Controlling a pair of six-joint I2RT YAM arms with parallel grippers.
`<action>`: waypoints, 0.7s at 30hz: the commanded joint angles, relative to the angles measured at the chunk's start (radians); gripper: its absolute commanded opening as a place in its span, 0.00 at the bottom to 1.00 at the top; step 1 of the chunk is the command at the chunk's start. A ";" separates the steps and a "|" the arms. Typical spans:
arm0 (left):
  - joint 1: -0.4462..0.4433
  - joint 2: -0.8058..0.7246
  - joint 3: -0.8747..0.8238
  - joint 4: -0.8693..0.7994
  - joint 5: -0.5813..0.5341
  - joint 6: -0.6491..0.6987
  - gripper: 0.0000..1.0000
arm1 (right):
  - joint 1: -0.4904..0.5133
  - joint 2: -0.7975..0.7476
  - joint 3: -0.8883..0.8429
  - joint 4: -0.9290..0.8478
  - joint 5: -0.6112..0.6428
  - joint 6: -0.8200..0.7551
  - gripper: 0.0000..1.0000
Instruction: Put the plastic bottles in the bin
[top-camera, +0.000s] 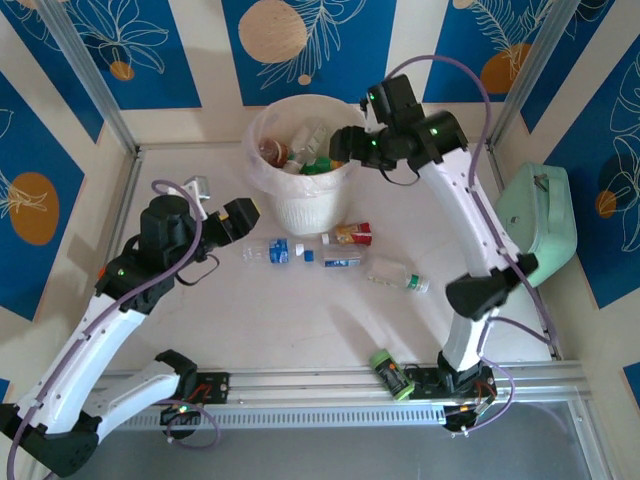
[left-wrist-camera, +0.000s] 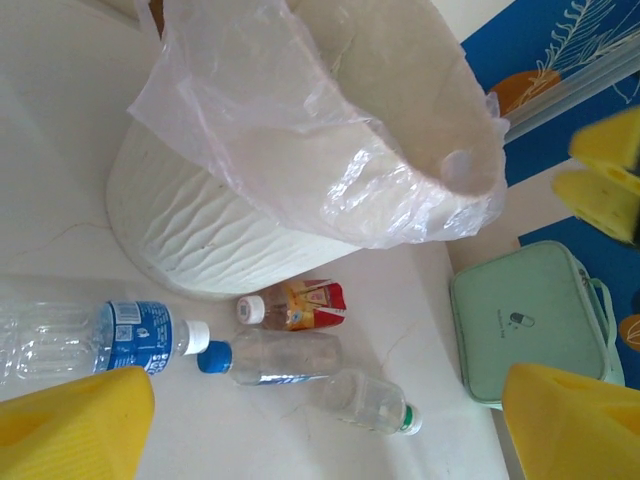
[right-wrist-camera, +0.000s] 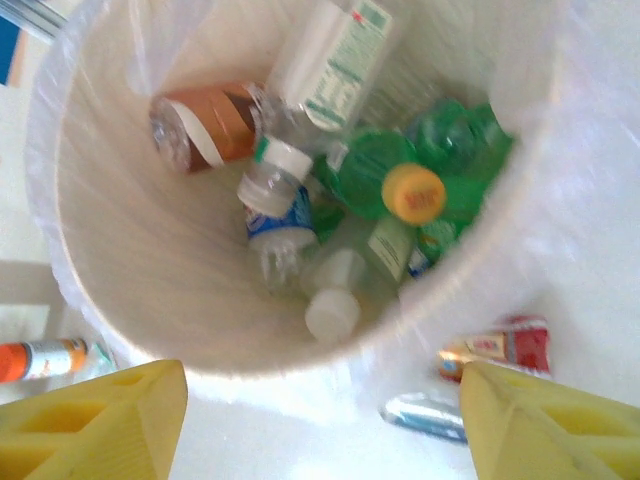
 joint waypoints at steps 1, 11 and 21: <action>0.016 -0.016 -0.013 -0.006 -0.003 -0.010 0.88 | 0.002 -0.174 -0.198 0.075 0.055 0.000 0.77; 0.017 -0.028 -0.067 0.023 0.044 -0.042 0.84 | -0.126 -0.505 -0.891 0.175 -0.031 0.179 0.83; 0.016 -0.051 -0.117 0.033 0.069 -0.065 0.83 | -0.252 -0.586 -1.205 0.196 -0.010 0.501 0.83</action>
